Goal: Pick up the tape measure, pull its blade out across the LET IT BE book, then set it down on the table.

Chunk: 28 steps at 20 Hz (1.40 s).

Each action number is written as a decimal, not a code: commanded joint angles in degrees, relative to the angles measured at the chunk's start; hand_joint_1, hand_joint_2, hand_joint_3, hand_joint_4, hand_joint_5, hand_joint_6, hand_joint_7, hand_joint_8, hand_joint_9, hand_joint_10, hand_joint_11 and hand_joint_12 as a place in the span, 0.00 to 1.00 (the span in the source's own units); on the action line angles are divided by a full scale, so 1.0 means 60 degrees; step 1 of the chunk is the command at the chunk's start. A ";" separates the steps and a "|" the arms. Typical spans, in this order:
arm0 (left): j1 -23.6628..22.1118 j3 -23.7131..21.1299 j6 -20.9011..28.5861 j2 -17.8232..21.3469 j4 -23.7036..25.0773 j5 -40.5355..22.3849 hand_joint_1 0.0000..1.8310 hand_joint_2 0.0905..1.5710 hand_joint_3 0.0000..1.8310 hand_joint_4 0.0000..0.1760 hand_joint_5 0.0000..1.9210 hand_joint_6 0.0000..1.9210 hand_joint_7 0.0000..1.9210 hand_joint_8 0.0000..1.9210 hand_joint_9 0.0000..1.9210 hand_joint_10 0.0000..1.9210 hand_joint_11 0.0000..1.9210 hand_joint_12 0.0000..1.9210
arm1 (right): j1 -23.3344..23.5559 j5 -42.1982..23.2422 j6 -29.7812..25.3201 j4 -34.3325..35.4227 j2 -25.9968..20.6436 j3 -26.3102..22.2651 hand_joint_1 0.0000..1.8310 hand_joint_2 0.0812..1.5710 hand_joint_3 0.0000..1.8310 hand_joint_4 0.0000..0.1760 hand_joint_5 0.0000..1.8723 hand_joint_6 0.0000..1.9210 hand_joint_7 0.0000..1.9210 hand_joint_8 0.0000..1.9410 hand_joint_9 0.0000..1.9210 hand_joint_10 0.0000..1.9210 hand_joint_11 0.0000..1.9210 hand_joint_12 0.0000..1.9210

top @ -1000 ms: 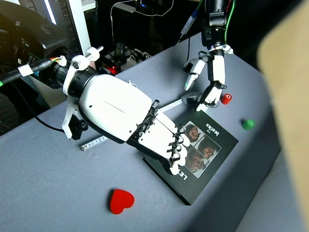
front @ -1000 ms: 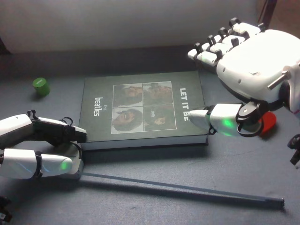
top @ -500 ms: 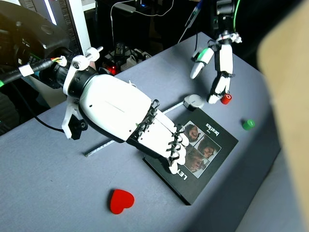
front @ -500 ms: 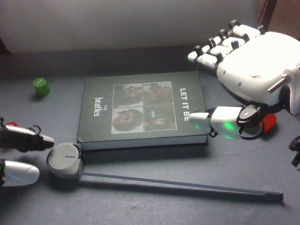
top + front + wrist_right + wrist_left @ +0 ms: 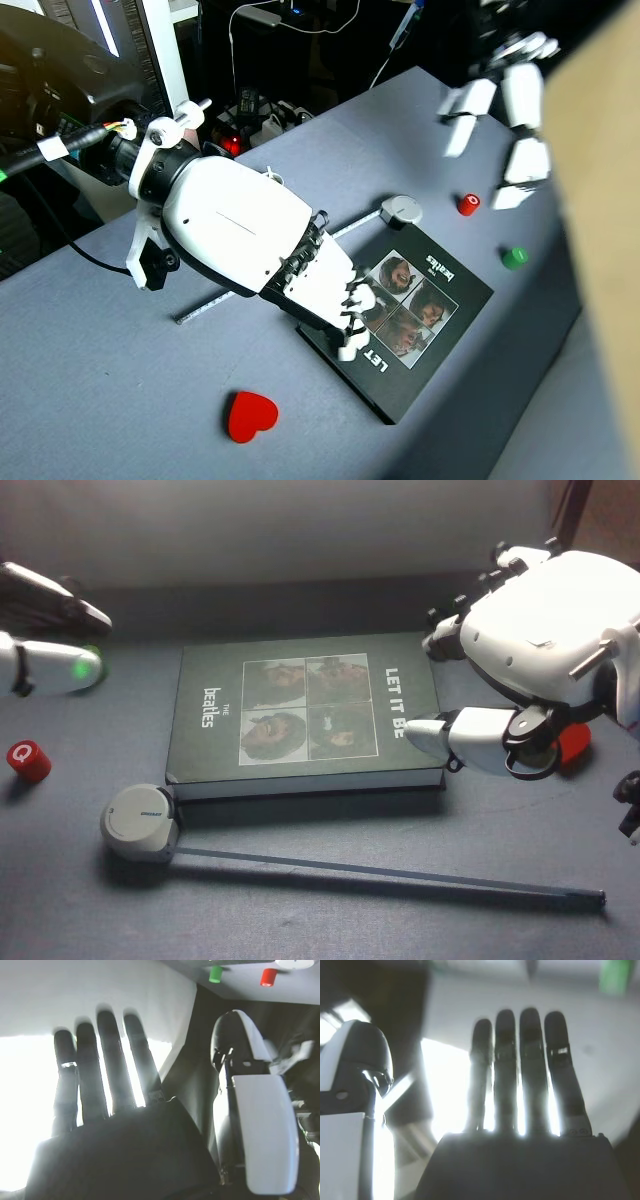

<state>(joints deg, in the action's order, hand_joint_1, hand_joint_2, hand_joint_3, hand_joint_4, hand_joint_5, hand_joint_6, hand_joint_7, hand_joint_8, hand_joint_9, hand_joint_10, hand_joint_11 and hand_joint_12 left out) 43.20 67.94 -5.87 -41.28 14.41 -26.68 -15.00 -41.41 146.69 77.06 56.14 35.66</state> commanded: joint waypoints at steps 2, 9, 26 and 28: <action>-0.1039 -0.0152 -0.0754 -0.0033 -0.0211 0.0801 0.33 0.64 0.00 0.00 0.40 0.65 0.39 0.78 0.42 0.78 0.39 0.79 | 0.0009 -0.0423 -0.0205 -0.0909 -0.0047 -0.0038 0.25 0.72 0.00 0.00 0.46 0.45 0.51 0.28 0.45 0.53 0.36 0.73; -0.5050 -0.1203 -0.5090 -0.0925 -0.0176 0.5676 0.56 0.70 0.00 0.00 0.65 1.00 0.67 1.00 0.66 1.00 0.69 1.00 | -0.0035 -0.0251 -0.0344 -0.0973 -0.0109 -0.0031 0.46 0.78 0.01 0.00 0.58 1.00 0.71 1.00 0.82 1.00 0.96 1.00; -0.5734 -0.4791 0.5722 -0.2947 0.9740 1.4075 0.46 0.79 0.00 0.99 0.62 1.00 0.72 1.00 0.74 1.00 0.78 1.00 | -0.0228 -0.0366 -0.0861 -0.1824 -0.0097 -0.0030 0.49 0.84 0.00 1.00 0.67 1.00 0.77 1.00 0.85 1.00 0.96 1.00; -0.5555 -0.4852 0.6078 -0.2964 1.0011 1.4168 0.45 0.79 0.00 0.99 0.60 1.00 0.71 1.00 0.73 1.00 0.77 1.00 | -0.0314 -0.0423 -0.1110 -0.2124 -0.0098 -0.0027 0.49 0.84 0.00 1.00 0.67 1.00 0.76 1.00 0.84 1.00 0.95 1.00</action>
<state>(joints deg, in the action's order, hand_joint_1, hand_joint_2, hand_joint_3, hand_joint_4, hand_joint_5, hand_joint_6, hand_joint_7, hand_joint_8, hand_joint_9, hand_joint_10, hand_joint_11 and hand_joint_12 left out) 10.44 38.96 30.46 -58.96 69.38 57.80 -17.10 -40.75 140.03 68.40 55.77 35.64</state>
